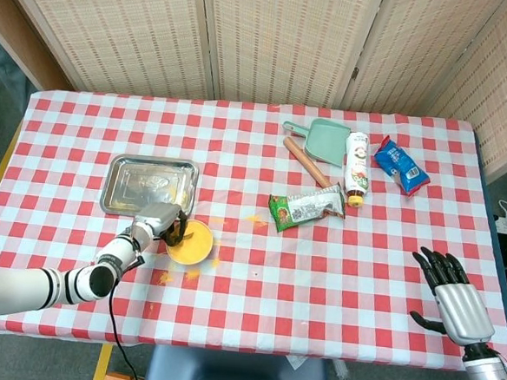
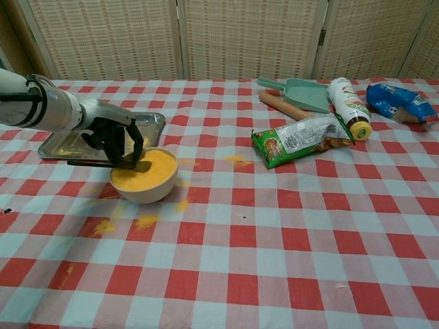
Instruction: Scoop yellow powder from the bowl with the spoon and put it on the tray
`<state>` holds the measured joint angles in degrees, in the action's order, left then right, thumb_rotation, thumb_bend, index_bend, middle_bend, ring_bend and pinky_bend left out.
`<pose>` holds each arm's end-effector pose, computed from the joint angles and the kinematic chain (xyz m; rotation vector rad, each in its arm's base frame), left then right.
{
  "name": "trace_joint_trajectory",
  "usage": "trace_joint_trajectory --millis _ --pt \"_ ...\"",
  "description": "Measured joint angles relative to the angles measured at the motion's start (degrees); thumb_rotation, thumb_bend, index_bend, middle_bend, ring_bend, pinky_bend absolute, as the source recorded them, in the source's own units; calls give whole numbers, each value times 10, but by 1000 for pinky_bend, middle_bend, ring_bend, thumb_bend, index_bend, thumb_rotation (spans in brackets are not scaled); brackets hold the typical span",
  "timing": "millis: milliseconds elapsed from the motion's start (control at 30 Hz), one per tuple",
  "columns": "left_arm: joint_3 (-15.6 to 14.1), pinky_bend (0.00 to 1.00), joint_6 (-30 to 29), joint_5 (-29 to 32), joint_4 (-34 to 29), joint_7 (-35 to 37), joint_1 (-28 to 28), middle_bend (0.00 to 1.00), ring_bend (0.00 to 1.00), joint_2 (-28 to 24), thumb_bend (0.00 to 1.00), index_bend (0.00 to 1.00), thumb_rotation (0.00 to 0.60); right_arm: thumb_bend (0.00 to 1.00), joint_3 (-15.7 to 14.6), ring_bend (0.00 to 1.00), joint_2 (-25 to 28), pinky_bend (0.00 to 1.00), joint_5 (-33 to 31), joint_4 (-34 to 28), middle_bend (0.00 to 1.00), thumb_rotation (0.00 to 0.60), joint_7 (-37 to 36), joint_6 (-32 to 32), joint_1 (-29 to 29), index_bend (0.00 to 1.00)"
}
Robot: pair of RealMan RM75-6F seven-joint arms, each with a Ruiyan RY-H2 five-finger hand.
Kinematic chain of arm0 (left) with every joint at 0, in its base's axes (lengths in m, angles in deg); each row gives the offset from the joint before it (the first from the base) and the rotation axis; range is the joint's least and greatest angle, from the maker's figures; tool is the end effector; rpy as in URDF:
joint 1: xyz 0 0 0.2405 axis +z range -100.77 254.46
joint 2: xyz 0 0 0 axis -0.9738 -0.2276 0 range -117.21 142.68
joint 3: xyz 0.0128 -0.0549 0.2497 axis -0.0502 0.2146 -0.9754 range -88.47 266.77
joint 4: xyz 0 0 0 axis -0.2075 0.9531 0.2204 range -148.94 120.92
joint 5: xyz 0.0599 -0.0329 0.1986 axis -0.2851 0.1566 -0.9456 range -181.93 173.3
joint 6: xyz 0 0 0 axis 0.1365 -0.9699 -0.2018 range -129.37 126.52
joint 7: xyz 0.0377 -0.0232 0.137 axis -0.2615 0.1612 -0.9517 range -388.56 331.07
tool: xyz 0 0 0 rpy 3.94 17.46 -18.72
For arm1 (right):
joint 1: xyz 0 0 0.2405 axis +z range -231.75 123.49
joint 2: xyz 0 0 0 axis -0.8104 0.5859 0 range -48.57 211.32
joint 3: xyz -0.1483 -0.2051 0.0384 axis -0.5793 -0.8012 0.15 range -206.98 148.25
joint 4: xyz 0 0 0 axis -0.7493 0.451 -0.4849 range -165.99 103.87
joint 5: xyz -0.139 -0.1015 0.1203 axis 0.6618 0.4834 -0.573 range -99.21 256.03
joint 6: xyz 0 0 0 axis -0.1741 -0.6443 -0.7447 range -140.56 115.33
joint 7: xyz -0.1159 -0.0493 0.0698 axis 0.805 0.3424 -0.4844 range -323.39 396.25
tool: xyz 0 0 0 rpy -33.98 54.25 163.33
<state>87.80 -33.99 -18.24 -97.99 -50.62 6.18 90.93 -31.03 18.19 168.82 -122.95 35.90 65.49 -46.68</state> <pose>-0.1299 0.4035 0.0001 -1.8737 -1.3582 -0.4534 -0.3102 -0.1756 0.1346 1.5918 -0.9754 0.8274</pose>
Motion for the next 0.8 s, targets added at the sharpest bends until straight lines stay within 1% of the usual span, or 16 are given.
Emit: trace_joint_trajectory --millis 100,233,400,600,733,800 --pt "-4 1000 5 5 7 7 -5 1000 1000 2 850 622 600 86 1 0 0 0 -1 0 0 600 0 0 0 0" --pt "-2 1000 7 -4 -2 20 -5 1000 1000 -2 847 615 600 86 1 0 0 0 -2 0 0 600 0 0 0 0" --pt "-4 1000 -1 -20 -17 27 -5 1000 1000 -7 805 572 600 86 0 0 1 0 1 -1 0 600 0 2 -1 0" --pt "-4 1000 -15 -29 -23 37 -3 1000 1000 -6 676 480 600 86 -1 0 3 0 4 -2 0 600 -2 6 -3 0" --pt "1 1000 -28 -44 -31 45 3 1000 1000 -9 613 432 600 87 -2 0 4 0 5 -2 0 600 -3 6 -2 0" --pt "2 1000 -30 -50 -34 47 5 1000 1000 -11 598 415 600 87 -2 0 4 0 6 -2 0 600 -4 7 -3 0"
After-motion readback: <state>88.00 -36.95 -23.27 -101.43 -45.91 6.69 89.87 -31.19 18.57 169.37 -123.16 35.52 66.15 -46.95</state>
